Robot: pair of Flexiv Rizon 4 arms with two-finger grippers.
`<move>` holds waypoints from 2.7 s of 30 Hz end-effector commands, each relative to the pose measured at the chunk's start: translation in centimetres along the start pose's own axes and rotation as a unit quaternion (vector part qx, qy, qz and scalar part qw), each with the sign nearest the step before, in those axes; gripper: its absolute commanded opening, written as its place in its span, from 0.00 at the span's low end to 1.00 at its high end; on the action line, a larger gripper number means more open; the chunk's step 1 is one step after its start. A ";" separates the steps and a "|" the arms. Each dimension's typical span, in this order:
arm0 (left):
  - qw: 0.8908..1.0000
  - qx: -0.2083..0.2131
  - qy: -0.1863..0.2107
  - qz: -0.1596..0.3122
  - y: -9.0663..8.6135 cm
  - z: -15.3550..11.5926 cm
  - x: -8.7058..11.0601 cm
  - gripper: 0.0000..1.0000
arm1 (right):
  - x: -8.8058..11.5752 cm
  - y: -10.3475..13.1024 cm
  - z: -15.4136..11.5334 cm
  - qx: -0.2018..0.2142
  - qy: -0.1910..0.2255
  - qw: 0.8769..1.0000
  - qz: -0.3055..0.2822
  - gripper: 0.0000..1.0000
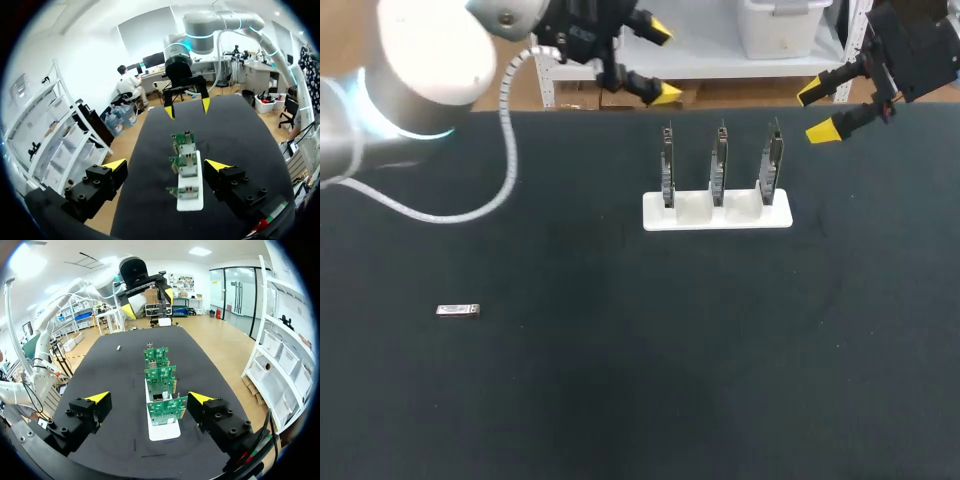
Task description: Pick up the optical module with the left hand, and insert it into the network port with the right hand.
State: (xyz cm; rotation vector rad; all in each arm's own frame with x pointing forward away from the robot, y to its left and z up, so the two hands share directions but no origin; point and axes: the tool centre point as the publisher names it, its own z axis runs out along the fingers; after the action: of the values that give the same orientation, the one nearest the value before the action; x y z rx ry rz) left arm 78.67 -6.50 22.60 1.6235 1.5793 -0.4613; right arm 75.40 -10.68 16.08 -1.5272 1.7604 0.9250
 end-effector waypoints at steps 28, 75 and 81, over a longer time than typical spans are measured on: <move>0.974 -0.092 0.195 -0.072 -0.9 -8.1 8.9 1.00 | 0.0 0.1 0.0 0.001 0.000 1.000 0.000 1.00; 0.942 -0.101 0.307 -0.095 -4.7 -16.5 19.2 1.00 | 0.0 0.1 0.0 0.001 0.000 1.000 0.000 1.00; 0.942 -0.101 0.307 -0.095 -4.7 -16.5 19.2 1.00 | 0.0 0.1 0.0 0.001 0.000 1.000 0.000 1.00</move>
State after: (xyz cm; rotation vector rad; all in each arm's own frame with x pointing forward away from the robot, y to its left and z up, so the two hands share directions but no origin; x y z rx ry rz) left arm 72.62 17.93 17.12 1.5392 2.1723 0.1355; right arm 75.40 -10.68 16.08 -1.5271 1.7604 0.9248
